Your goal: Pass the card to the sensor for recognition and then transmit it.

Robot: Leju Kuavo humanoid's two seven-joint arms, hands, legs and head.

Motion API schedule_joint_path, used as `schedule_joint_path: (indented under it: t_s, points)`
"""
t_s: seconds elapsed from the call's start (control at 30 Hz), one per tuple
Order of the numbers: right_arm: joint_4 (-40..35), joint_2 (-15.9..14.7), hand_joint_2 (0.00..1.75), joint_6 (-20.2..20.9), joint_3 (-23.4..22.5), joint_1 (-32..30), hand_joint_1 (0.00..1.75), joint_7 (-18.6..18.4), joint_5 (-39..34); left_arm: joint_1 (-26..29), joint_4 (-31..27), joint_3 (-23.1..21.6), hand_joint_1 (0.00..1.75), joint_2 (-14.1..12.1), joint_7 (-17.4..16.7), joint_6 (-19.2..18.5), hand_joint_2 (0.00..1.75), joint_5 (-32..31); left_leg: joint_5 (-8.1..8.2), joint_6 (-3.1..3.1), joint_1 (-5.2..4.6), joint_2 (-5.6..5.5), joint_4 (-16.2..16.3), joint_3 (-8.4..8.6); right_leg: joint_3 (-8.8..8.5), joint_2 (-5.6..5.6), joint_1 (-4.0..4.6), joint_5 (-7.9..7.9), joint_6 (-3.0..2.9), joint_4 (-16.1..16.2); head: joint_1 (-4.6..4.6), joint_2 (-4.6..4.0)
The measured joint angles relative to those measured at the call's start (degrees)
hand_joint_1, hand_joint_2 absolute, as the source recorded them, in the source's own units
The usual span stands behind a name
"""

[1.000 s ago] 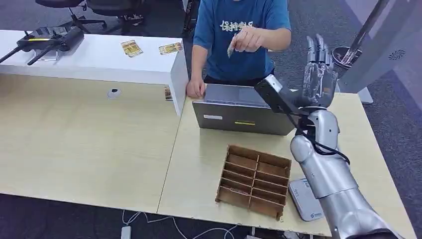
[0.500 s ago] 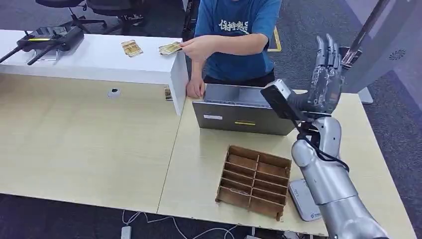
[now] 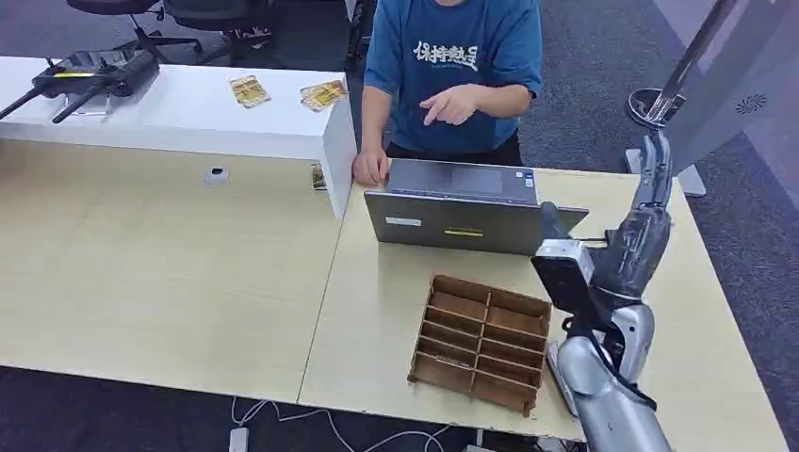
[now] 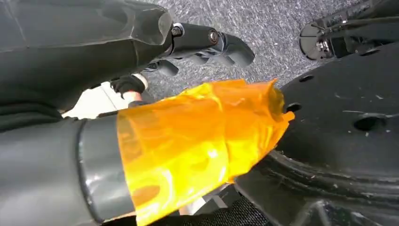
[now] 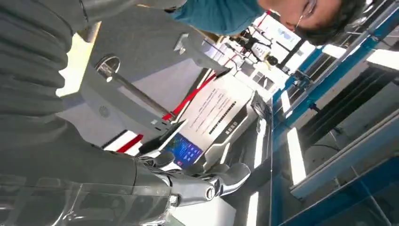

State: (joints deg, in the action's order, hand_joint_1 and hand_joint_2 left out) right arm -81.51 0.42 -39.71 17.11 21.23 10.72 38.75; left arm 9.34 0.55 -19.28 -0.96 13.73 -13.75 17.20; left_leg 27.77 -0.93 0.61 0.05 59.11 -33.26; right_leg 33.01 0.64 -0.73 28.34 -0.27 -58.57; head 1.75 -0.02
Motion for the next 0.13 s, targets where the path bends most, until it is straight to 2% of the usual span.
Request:
schedule_joint_path:
  t_s: [0.13]
  points:
    - [-5.5, 0.5, 1.75, 0.0, -1.2, -7.4, 0.00, 4.9, -2.5, 0.2, 0.0, 0.8, 0.00, 1.6, 0.1, 1.0, 0.00, 1.2, 0.03, 0.02, 0.00, 0.00, 0.0, -0.03, 0.02, 0.00, 0.00, 0.01, 0.01, 0.0, 0.00, 0.00]
